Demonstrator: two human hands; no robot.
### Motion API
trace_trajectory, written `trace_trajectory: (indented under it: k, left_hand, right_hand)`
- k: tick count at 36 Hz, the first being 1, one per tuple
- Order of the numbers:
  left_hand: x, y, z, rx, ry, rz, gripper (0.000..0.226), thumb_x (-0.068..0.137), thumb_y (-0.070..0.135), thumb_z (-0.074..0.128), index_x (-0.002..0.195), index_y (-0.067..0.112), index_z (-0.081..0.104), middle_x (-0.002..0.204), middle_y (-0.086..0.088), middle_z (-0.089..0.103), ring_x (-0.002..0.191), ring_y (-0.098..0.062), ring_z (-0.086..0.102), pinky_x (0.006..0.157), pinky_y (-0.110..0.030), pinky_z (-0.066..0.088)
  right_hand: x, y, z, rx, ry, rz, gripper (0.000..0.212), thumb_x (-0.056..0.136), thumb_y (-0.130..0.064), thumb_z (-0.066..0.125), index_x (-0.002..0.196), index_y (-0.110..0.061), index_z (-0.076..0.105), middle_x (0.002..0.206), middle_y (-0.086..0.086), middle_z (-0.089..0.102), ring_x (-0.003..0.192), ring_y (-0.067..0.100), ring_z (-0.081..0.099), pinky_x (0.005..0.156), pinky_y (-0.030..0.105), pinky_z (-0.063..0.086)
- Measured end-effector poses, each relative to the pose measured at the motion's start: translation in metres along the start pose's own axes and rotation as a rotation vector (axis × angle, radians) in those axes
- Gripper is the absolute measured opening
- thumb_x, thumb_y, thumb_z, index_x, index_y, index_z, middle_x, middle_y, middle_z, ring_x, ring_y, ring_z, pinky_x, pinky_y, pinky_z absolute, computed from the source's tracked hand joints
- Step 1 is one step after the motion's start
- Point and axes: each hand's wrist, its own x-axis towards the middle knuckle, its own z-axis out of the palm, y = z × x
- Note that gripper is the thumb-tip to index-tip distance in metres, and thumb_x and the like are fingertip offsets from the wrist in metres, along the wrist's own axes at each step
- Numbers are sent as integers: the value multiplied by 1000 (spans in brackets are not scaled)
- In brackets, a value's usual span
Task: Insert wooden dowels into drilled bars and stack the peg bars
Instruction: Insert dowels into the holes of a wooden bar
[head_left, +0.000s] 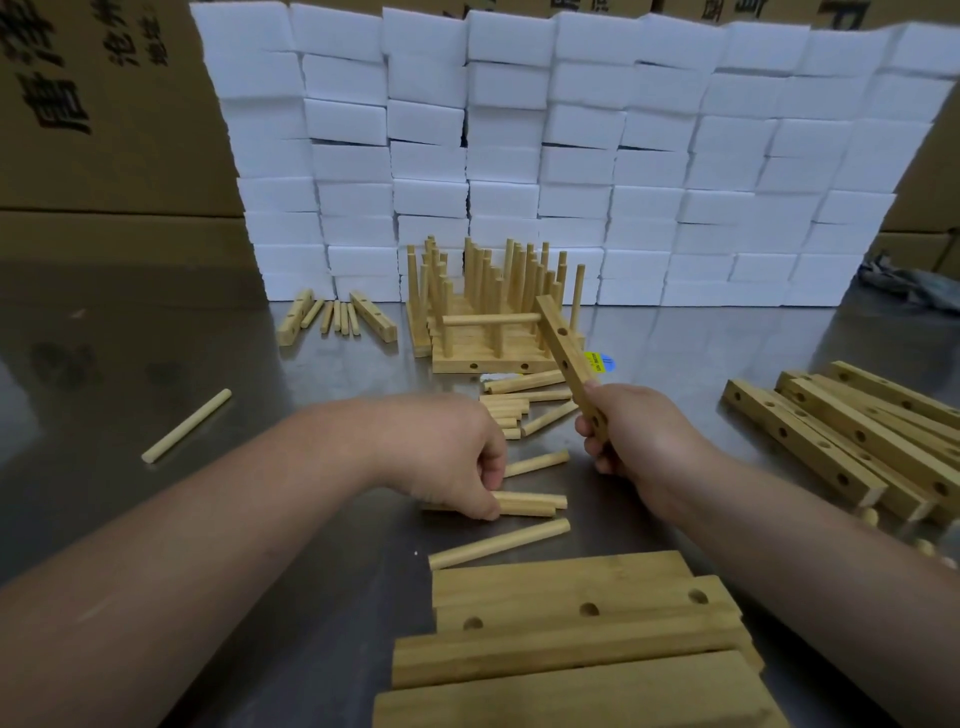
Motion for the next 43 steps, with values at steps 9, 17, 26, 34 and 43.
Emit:
trace_trajectory:
  k: [9, 17, 26, 34, 43]
  left_hand:
    - [3, 1, 7, 56, 167, 16, 14, 80, 36, 59, 84, 27, 68, 81, 10, 64, 74, -4, 56, 63, -21, 49]
    - [6, 2, 10, 35, 415, 28, 17, 89, 36, 51, 92, 27, 64, 88, 8, 59, 78, -10, 54, 70, -32, 50]
    - [14, -7, 24, -209, 743, -99, 19, 94, 36, 44, 101, 31, 60, 71, 15, 53, 66, 1, 46, 50, -18, 29]
    - [19, -9, 27, -306, 775, -60, 30, 96, 21, 43, 120, 24, 60, 89, 5, 52, 79, -7, 46, 61, -6, 31]
    - [17, -11, 30, -362, 790, -19, 32, 94, 24, 48, 124, 32, 57, 99, 5, 61, 89, -9, 53, 73, -18, 41]
  right_hand:
    - [1, 1, 1, -23, 3, -10, 27, 99, -29, 40, 83, -13, 55, 71, 4, 51, 57, 16, 42, 52, 26, 37]
    - [-1, 1, 1, 11, -1, -12, 26, 99, -27, 40, 84, -13, 55, 69, 4, 52, 53, 15, 42, 50, 25, 37]
    - [-2, 0, 0, 13, -50, -30, 23, 98, -28, 40, 92, -14, 57, 56, -3, 65, 49, 12, 46, 46, 23, 35]
    - [-6, 3, 1, -39, -107, -151, 23, 99, -25, 40, 88, -18, 58, 55, -4, 63, 46, 8, 46, 50, 25, 34]
    - [-9, 1, 1, 144, -160, -152, 24, 100, -23, 37, 101, -28, 60, 58, -2, 62, 44, 10, 40, 41, 18, 33]
